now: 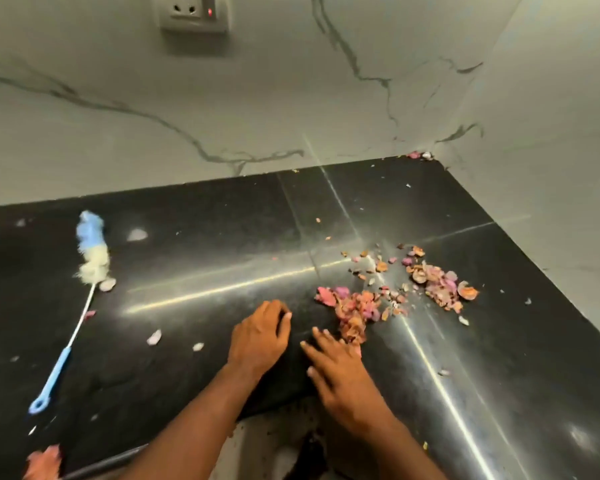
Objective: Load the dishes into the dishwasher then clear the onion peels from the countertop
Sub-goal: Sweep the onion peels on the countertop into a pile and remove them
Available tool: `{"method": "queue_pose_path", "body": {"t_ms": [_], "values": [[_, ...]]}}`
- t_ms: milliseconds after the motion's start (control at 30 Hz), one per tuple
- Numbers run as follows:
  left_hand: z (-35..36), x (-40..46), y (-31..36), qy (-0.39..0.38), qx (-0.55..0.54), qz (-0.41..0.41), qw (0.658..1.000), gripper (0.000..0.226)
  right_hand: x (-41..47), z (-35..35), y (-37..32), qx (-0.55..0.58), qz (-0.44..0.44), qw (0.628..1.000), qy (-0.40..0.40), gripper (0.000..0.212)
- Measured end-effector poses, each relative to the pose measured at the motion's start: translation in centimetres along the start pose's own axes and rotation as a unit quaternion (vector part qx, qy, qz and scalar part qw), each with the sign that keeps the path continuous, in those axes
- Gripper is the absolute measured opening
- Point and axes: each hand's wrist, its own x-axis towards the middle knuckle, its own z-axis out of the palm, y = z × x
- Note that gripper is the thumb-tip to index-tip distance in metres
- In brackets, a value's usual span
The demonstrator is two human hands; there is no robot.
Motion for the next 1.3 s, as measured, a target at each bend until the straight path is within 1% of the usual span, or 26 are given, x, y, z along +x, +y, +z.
{"method": "queue_pose_path", "body": {"t_ms": [33, 67, 100, 200, 267, 300, 333, 367, 400, 433, 467, 500, 533, 600, 633, 667, 700, 767, 800, 867, 933, 1000, 1067, 1167, 1233, 1300], "values": [[0.2, 1.0, 0.2, 0.006, 0.035, 0.002, 0.999, 0.018, 0.2, 0.5, 0.7, -0.079, -0.02, 0.996, -0.024, 0.053], [0.2, 1.5, 0.3, 0.006, 0.063, 0.005, 0.998, 0.021, 0.5, 0.6, 0.9, -0.127, -0.018, 0.991, -0.043, 0.058], [0.3, 1.8, 0.3, 0.004, 0.08, 0.013, 0.997, 0.023, 0.8, 0.6, 1.1, -0.146, -0.007, 0.988, -0.054, 0.062], [0.7, 2.1, 0.2, -0.002, 0.076, 0.03, 0.997, 0.025, 3.3, -1.1, 3.3, -0.138, 0.074, 0.986, -0.049, 0.067], [0.5, 2.3, -0.1, -0.004, 0.057, 0.03, 0.998, 0.025, 5.5, -2.7, 5.3, -0.155, 0.131, 0.978, -0.037, 0.068], [0.4, 2.4, -0.3, -0.009, 0.05, 0.033, 0.998, 0.026, 6.6, -3.6, 6.0, -0.143, 0.155, 0.977, -0.042, 0.067], [0.3, 2.3, -0.4, -0.016, 0.043, 0.032, 0.998, 0.026, 7.5, -4.3, 6.4, -0.104, 0.173, 0.978, -0.045, 0.064], [0.2, 2.3, -0.5, -0.021, 0.039, 0.033, 0.999, 0.027, 8.3, -5.1, 6.6, -0.04, 0.196, 0.979, -0.027, 0.06], [0.2, 2.3, -0.6, -0.025, 0.036, 0.035, 0.998, 0.027, 8.9, -6.0, 6.5, 0.037, 0.224, 0.974, 0.02, 0.051], [0.2, 2.3, -0.7, -0.027, 0.035, 0.038, 0.998, 0.028, 9.3, -6.7, 6.4, 0.108, 0.254, 0.957, 0.086, 0.04], [0.2, 2.3, -0.8, -0.028, 0.034, 0.042, 0.998, 0.028, 9.7, -7.4, 6.2, 0.154, 0.282, 0.935, 0.149, 0.03], [0.3, 2.2, -0.9, -0.03, 0.032, 0.045, 0.998, 0.029, 9.8, -8.0, 6.2, 0.184, 0.311, 0.913, 0.191, 0.027], [0.3, 2.2, -0.9, -0.03, 0.03, 0.044, 0.998, 0.029, 9.8, -8.6, 6.0, 0.207, 0.337, 0.893, 0.217, 0.028], [0.5, 2.3, -0.8, -0.029, 0.035, 0.046, 0.998, 0.029, 9.6, -9.2, 6.1, 0.236, 0.385, 0.859, 0.244, 0.03], [0.4, 2.5, -0.8, -0.031, 0.037, 0.056, 0.997, 0.027, 9.5, -9.4, 6.1, 0.235, 0.398, 0.85, 0.253, 0.028], [0.3, 2.7, -0.8, -0.039, 0.038, 0.074, 0.996, 0.025, 9.5, -9.5, 5.8, 0.221, 0.399, 0.852, 0.257, 0.026], [0.2, 3.3, -0.9, -0.052, 0.037, 0.096, 0.993, 0.021, 9.4, -9.4, 5.3, 0.196, 0.389, 0.863, 0.256, 0.025], [0.5, 5.4, -0.7, -0.071, 0.03, 0.124, 0.989, 0.016, 9.3, -8.5, 3.6, 0.153, 0.326, 0.905, 0.227, 0.026], [1.1, 6.9, -0.4, -0.067, 0.016, 0.123, 0.99, 0.019, 9.4, -7.9, 2.5, 0.145, 0.283, 0.928, 0.193, 0.027], [2.9, 10.3, 0.5, -0.049, -0.041, 0.113, 0.992, 0.029, 9.9, -6.0, 0.7, 0.128, 0.204, 0.966, 0.096, 0.034], [4.4, 12.8, 1.2, -0.046, -0.114, 0.073, 0.99, 0.036, 10.7, -3.6, -0.2, 0.09, 0.148, 0.985, -0.01, 0.052], [5.4, 14.1, 1.1, -0.038, -0.152, 0.046, 0.987, 0.037, 11.2, -1.7, 0.3, 0.014, 0.138, 0.988, -0.07, 0.067], [5.6, 14.2, 0.5, -0.025, -0.152, 0.063, 0.986, 0.036, 11.3, -1.3, 1.3, -0.054, 0.146, 0.984, -0.091, 0.069], [5.8, 13.8, 0.1, -0.004, -0.136, 0.123, 0.983, 0.035, 12.0, -2.4, 2.7, -0.094, 0.179, 0.977, -0.071, 0.071], [6.0, 13.8, 0.1, 0.002, -0.126, 0.137, 0.983, 0.032, 12.5, -3.1, 4.7, -0.107, 0.227, 0.967, -0.056, 0.08], [6.1, 13.7, 0.1, 0.006, -0.119, 0.146, 0.982, 0.03, 12.8, -3.8, 6.7, -0.103, 0.275, 0.955, -0.041, 0.079]]}}
